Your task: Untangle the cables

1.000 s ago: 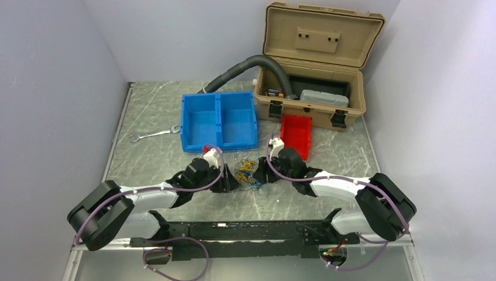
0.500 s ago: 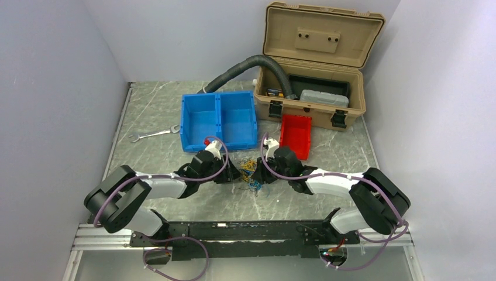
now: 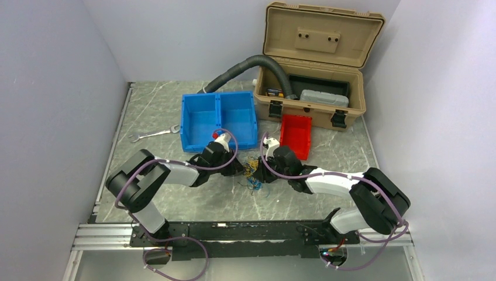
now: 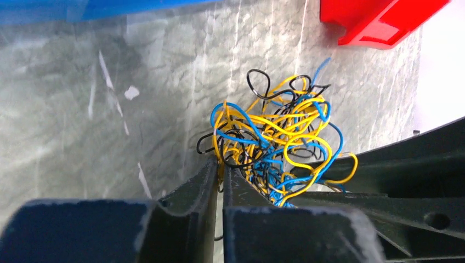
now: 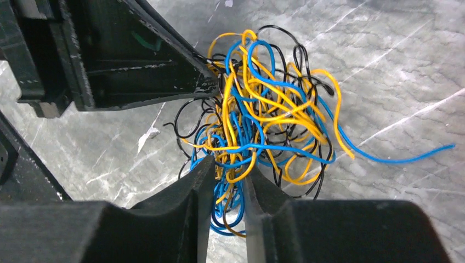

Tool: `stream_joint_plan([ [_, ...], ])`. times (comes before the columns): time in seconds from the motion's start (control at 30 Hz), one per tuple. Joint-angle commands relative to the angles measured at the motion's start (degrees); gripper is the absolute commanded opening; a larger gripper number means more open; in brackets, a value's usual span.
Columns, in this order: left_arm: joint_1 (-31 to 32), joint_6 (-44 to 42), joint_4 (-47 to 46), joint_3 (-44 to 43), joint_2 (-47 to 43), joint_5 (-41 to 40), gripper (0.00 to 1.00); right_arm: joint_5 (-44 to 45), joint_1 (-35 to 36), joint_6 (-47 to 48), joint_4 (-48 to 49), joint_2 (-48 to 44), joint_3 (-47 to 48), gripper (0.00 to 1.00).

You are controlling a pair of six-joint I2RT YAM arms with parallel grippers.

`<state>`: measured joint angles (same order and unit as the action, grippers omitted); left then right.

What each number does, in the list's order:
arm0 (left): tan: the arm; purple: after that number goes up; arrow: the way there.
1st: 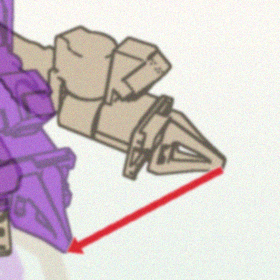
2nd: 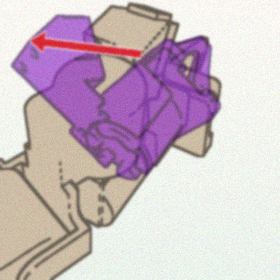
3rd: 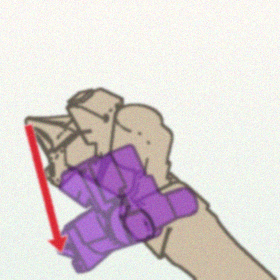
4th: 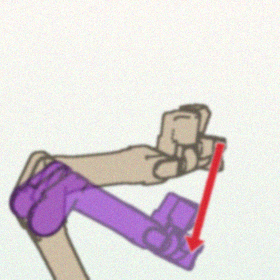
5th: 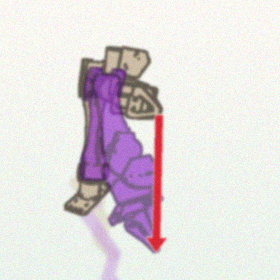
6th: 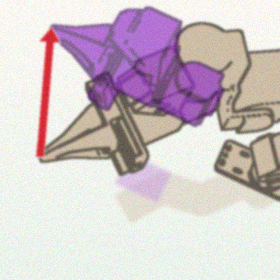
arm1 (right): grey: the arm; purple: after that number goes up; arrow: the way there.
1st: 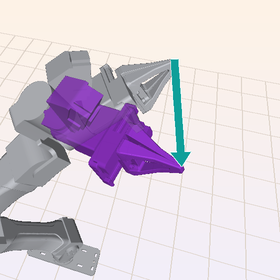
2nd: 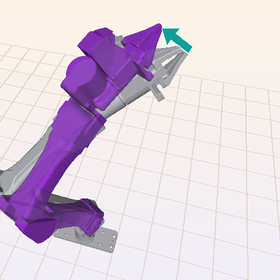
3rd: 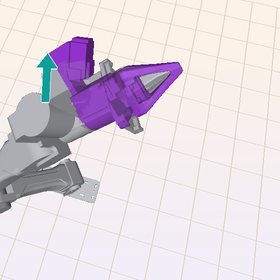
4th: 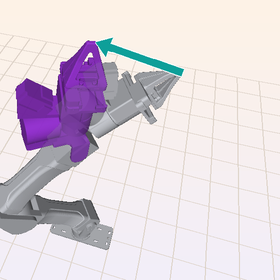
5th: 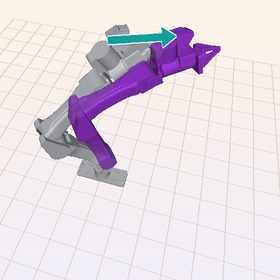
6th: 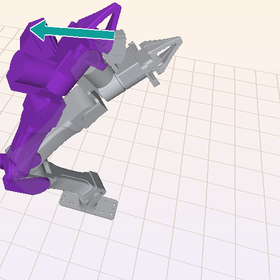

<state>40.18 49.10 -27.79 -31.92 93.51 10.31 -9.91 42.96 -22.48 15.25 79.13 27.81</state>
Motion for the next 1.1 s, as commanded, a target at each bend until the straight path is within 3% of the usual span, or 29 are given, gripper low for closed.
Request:
stream_joint_plan([
  [0.0, 0.1, -0.4, -0.2, -3.2, 1.5, 0.3, 0.00, 5.4, 0.3, -0.3, -2.4, -0.3, 2.9, 0.22],
  [0.17, -0.1, -4.4, 7.2, -3.8, -3.2, -2.4, 0.00, 16.9, 0.3, -2.8, -6.3, -5.1, 1.8, 0.00],
  [0.57, -4.6, -17.0, 27.2, -0.7, -20.5, -5.7, 0.00, 48.1, 0.2, -14.3, -18.2, -26.6, -4.9, 0.00],
  [0.8, -5.7, -22.3, 35.1, -1.5, -25.9, -7.0, 0.00, 48.2, 0.2, -12.9, -14.4, -37.5, -10.2, 0.00],
  [1.07, -6.3, -25.1, 39.4, -2.5, -28.8, -8.5, 0.00, 44.1, 0.2, -10.1, -13.3, -33.5, -8.4, 0.00],
])
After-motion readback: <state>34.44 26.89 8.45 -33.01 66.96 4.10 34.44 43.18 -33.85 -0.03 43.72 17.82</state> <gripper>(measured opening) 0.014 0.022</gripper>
